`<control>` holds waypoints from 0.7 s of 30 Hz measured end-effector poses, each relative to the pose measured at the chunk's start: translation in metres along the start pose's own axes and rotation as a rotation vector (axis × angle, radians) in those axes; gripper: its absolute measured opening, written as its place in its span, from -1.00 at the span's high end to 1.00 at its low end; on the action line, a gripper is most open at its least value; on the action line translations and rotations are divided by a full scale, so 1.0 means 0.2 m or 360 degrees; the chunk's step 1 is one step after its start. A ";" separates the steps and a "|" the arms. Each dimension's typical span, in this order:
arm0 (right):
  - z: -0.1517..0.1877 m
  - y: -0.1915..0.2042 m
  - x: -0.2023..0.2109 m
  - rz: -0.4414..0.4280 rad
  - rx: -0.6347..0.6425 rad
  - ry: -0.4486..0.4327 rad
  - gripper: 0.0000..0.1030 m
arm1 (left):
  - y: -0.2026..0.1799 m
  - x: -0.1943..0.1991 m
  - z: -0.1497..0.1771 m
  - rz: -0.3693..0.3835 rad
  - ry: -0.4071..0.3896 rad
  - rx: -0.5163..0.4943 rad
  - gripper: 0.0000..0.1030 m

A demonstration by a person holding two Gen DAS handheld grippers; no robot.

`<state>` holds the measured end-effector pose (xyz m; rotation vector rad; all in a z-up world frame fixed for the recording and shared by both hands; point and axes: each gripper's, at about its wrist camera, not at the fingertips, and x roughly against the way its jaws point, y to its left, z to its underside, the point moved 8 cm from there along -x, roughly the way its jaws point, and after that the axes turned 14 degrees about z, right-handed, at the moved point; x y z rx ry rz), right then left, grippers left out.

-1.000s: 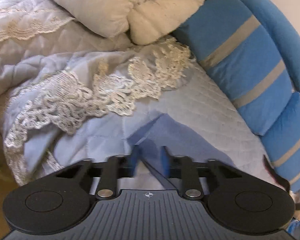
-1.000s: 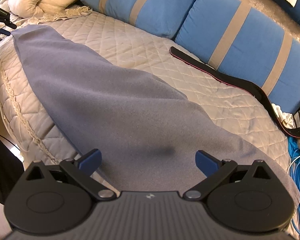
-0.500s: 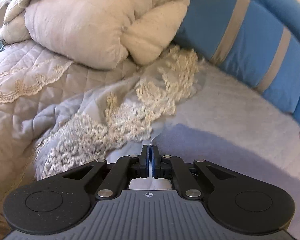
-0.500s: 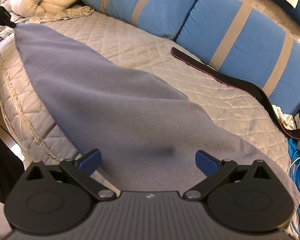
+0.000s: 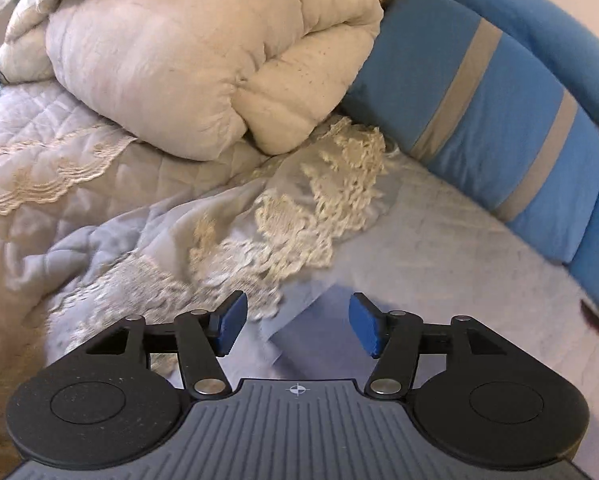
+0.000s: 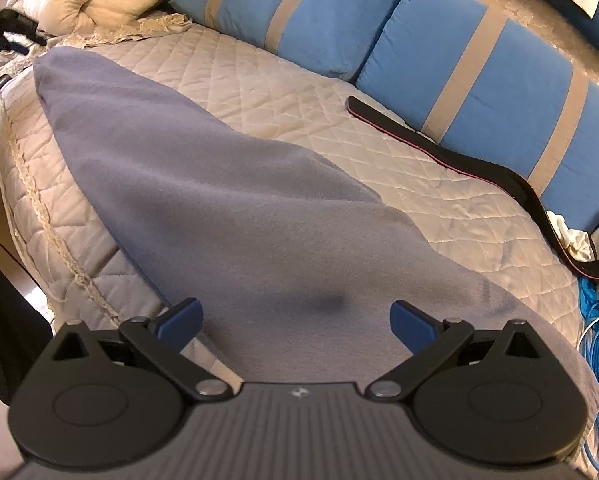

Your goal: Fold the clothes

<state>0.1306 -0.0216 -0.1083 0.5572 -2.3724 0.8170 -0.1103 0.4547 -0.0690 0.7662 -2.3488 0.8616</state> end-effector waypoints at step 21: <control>0.05 0.01 -0.06 0.0014 0.0010 0.0071 -1.00 | -0.13 -0.02 -0.15 0.0154 -0.0204 -0.0035 0.99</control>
